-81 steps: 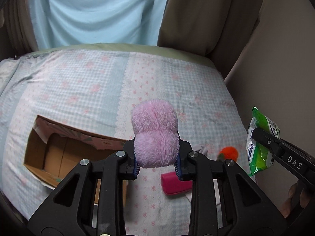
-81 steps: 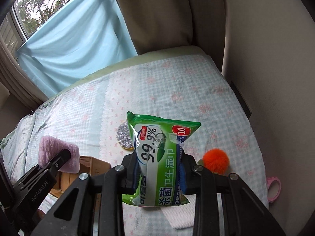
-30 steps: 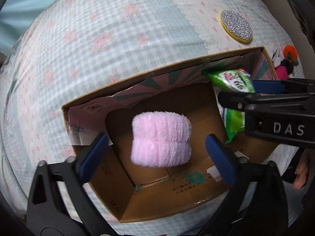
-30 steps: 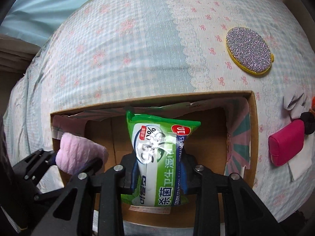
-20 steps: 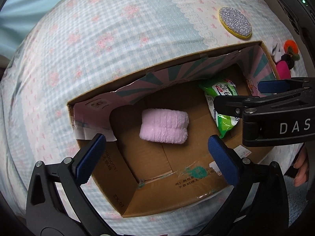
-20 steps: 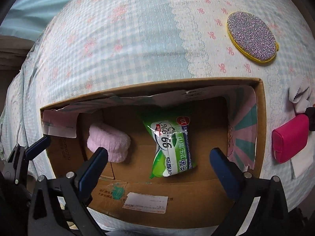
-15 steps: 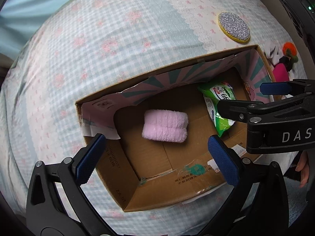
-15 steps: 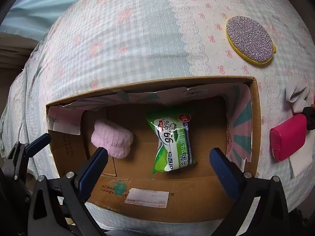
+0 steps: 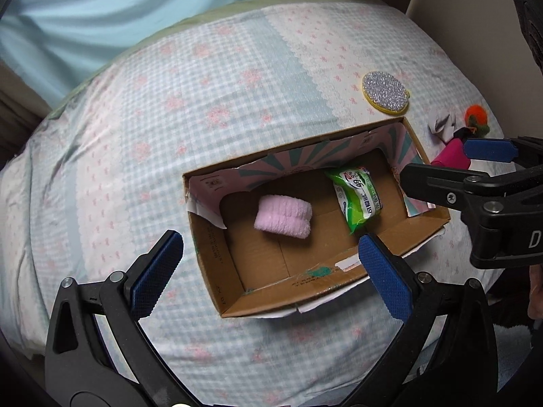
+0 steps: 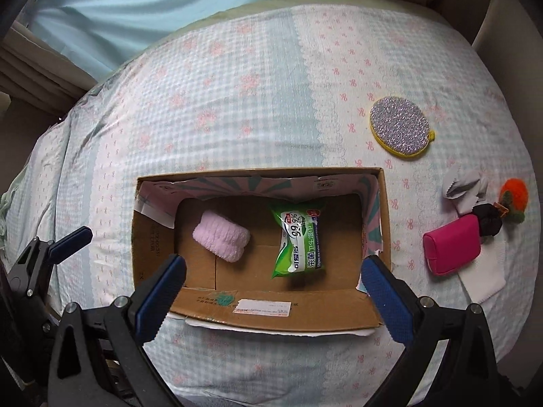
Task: Organize soft objects
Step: 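Lift both tools away from the box toward the remaining items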
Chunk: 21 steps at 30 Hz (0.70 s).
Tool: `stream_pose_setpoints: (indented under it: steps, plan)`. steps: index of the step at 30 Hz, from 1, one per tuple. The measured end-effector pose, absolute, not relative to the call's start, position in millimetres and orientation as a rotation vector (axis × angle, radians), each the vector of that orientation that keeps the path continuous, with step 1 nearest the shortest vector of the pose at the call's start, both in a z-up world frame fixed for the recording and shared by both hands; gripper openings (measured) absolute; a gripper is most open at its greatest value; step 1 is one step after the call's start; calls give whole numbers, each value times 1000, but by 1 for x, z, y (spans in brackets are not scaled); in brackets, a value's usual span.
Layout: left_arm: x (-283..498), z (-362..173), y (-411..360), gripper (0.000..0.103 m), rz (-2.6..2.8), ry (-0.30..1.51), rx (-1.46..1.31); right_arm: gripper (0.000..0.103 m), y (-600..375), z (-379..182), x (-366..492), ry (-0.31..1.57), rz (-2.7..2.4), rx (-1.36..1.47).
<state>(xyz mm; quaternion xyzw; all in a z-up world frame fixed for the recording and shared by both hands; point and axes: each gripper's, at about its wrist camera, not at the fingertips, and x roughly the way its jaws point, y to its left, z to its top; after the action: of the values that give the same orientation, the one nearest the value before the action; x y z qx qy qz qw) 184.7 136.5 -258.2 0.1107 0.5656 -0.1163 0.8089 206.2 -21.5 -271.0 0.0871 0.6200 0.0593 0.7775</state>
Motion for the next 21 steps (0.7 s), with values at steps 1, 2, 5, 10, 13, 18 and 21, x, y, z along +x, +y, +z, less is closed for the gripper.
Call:
stream_pose_setpoints:
  steps: [1, 2, 5, 10, 13, 18, 21]
  plan:
    - [180, -250, 138, 102, -238, 1196, 235, 103, -22, -261, 201, 1319, 132, 187]
    - [175, -242, 139, 102, -229, 1180, 229, 103, -23, -251, 196, 1297, 132, 186]
    - [158, -214, 146, 102, -220, 1131, 187, 103, -25, -221, 178, 1234, 124, 186]
    - [126, -173, 153, 103, -177, 1012, 174, 103, -25, -174, 144, 1127, 70, 125]
    - [111, -155, 155, 103, -134, 959, 174, 103, -27, -155, 125, 1071, 63, 114]
    - [91, -137, 161, 103, -90, 903, 133, 103, -31, -134, 98, 1012, 50, 68]
    - [81, -128, 155, 103, -89, 886, 122, 103, -38, -126, 85, 982, 53, 63]
